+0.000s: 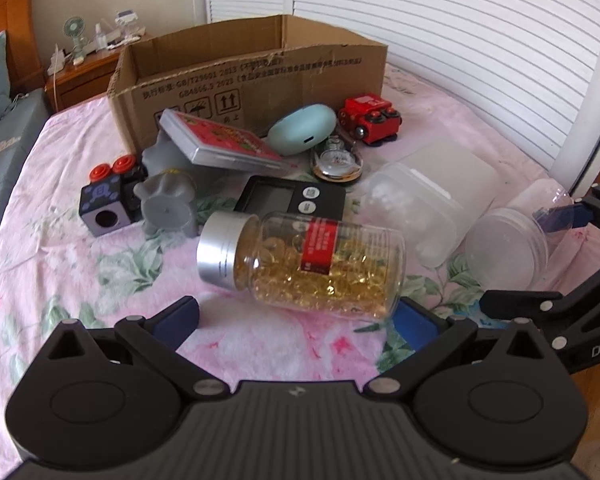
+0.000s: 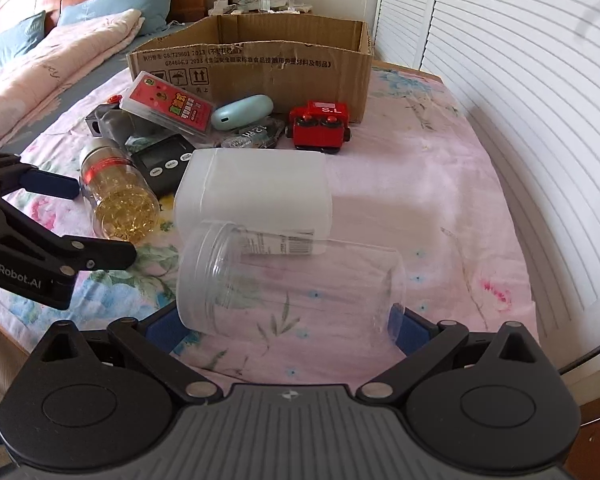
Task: Organize rigid objects
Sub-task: 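Grasp the capsule jar with the left tool while the right tool grasps the clear jar, then carry both jars over the cardboard box and release them inside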
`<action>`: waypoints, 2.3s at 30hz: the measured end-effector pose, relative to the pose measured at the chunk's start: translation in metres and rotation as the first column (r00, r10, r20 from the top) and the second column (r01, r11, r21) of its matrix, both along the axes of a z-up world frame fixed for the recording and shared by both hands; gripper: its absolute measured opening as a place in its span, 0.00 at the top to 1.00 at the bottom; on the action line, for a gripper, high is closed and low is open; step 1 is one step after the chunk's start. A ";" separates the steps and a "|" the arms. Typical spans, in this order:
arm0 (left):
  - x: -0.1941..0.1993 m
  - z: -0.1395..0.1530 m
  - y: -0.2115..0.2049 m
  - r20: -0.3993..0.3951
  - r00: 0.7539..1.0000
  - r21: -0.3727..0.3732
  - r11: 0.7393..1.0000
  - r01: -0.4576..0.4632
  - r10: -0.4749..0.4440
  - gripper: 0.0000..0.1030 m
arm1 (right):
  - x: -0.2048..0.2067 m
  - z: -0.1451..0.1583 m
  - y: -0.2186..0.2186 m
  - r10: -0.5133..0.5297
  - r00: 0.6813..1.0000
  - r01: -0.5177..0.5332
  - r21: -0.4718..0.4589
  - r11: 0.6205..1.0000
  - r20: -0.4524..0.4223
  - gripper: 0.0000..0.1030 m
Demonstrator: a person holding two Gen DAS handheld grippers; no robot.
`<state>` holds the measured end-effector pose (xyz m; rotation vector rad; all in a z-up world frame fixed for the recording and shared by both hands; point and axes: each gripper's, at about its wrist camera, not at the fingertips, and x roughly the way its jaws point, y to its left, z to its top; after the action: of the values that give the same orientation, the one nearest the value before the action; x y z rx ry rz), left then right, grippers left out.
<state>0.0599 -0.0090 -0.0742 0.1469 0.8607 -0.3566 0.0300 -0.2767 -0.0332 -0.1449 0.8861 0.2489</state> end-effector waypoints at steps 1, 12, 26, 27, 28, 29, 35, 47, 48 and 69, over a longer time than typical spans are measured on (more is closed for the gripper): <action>0.001 0.000 0.000 0.004 1.000 -0.001 1.000 0.005 -0.005 0.01 | -0.001 0.000 0.000 0.001 1.000 -0.001 0.000 1.000 0.002 0.00; 0.006 0.007 -0.013 0.103 0.993 0.070 0.996 0.051 -0.058 0.01 | -0.003 -0.002 0.000 0.007 0.999 -0.007 0.007 1.000 0.034 0.00; 0.013 0.006 -0.011 0.082 0.993 0.042 0.996 0.076 -0.079 0.06 | -0.001 0.002 0.006 -0.008 0.999 0.009 -0.009 1.000 0.033 0.00; 0.013 0.006 -0.011 0.083 0.993 0.042 0.996 0.077 -0.080 0.07 | -0.002 0.004 0.006 -0.009 0.999 0.009 -0.007 1.000 0.036 0.00; 0.013 0.007 -0.011 0.084 0.993 0.043 0.996 0.080 -0.083 0.07 | -0.003 0.005 0.007 -0.009 0.999 0.009 -0.003 1.000 0.039 0.00; 0.013 0.008 -0.011 0.089 0.992 0.045 0.996 0.083 -0.087 0.07 | -0.003 0.007 0.007 -0.007 0.999 0.007 0.003 1.000 0.038 0.00; 0.013 0.010 -0.008 0.086 0.993 0.037 0.996 0.078 -0.081 0.09 | -0.003 0.013 0.012 0.004 0.999 -0.004 -0.001 1.000 0.047 0.00; 0.014 0.008 -0.006 0.079 0.993 0.039 0.996 0.080 -0.082 0.09 | 0.001 0.016 0.011 -0.015 0.999 0.016 -0.010 1.000 0.041 0.09; 0.014 0.009 -0.006 0.077 0.994 0.038 0.996 0.080 -0.082 0.09 | 0.001 0.016 0.009 -0.018 0.999 0.018 -0.002 1.000 0.037 0.09; 0.030 0.085 0.005 0.083 0.985 0.088 0.985 0.145 -0.153 0.10 | 0.025 0.087 -0.004 0.126 0.982 -0.126 -0.007 0.992 0.140 0.09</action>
<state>0.0899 -0.0039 0.0105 0.3023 0.7778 -0.4517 0.0550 -0.2804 0.0534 -0.2145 0.7382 0.3533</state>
